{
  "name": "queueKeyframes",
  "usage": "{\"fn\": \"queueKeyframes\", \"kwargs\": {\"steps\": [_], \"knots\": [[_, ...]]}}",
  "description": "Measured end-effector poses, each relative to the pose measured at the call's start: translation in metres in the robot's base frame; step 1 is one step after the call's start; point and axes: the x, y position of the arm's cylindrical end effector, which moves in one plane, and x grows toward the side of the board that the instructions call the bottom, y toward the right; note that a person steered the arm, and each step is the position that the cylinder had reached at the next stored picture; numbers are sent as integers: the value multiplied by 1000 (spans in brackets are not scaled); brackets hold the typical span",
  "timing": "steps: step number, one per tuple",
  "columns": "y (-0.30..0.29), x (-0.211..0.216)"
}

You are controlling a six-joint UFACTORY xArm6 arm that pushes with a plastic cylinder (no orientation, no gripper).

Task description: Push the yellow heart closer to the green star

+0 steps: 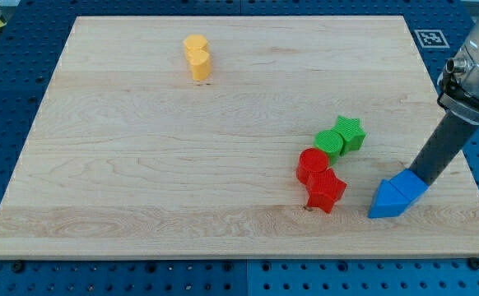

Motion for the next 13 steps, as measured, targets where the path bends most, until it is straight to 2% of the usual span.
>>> {"fn": "queueKeyframes", "kwargs": {"steps": [2,3,5,8,9,11,13], "knots": [[3,-68],[-15,-101],[-138,-157],[-351,-146],[-373,-178],[-368,-242],[-367,-231]]}}
